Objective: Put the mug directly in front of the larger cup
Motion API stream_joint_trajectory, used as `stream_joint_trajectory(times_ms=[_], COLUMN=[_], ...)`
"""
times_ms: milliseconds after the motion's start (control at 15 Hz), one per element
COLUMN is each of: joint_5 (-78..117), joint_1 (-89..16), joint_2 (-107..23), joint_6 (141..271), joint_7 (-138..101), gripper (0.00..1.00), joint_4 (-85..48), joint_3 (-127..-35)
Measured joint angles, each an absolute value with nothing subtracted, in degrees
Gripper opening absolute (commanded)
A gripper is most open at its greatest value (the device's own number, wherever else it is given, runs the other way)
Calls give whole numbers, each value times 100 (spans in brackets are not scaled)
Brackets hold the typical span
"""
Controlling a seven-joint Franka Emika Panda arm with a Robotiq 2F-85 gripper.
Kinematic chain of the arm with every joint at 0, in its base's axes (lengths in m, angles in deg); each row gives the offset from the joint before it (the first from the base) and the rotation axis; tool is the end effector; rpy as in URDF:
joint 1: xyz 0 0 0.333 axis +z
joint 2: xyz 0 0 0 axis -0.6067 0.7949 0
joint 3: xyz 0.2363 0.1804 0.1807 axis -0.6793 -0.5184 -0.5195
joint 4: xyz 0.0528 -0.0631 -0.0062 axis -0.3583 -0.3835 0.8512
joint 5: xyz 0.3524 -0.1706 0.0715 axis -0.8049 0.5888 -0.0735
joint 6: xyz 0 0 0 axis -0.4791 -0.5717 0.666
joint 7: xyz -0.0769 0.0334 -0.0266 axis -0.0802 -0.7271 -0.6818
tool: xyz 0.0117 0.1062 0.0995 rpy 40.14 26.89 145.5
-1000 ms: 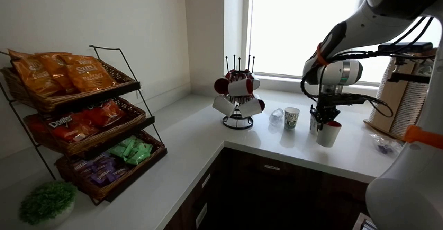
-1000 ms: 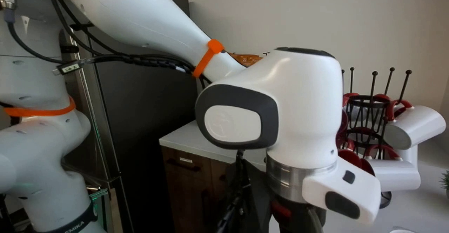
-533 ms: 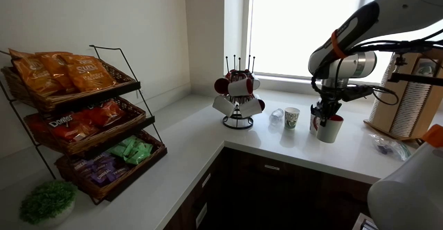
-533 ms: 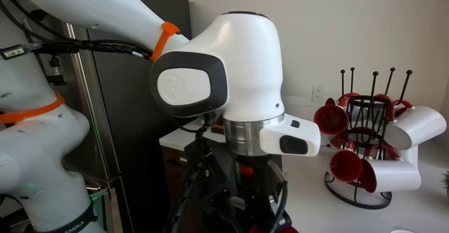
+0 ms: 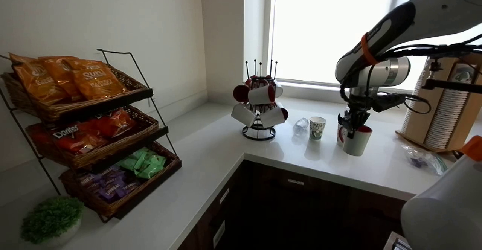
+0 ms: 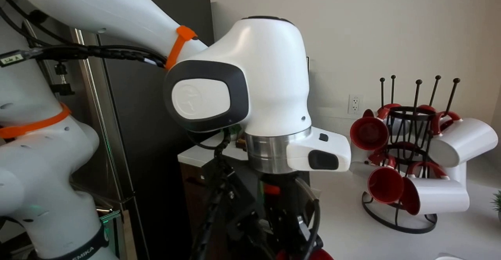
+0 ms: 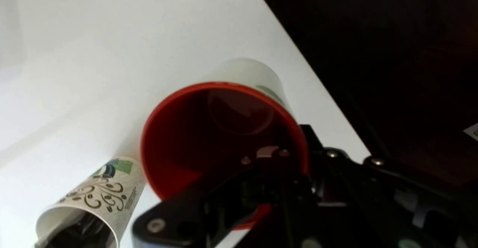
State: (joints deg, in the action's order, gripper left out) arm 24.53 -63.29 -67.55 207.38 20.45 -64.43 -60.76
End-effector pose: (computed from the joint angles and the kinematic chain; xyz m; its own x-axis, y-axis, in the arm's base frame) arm 0.3072 -0.3762 0.3643 0.9820 -0.1800 0.0572 -0.1846 -0.9788 0.0891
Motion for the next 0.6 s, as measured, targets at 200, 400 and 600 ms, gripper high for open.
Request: stream_joint_trajectory(times_ms=[200,400,600], joint_5=[2453,2419,2280], joint_1=[-6171,-6038,-5932], joint_2=[-6653,-6543,-6483], joint_6=[21143,21439,21527], joint_7=[2745,3528,4405], gripper=[3,3,3], joint_4=[-6442,-6440,-6441], joint_3=[-6053,-6047,-6039])
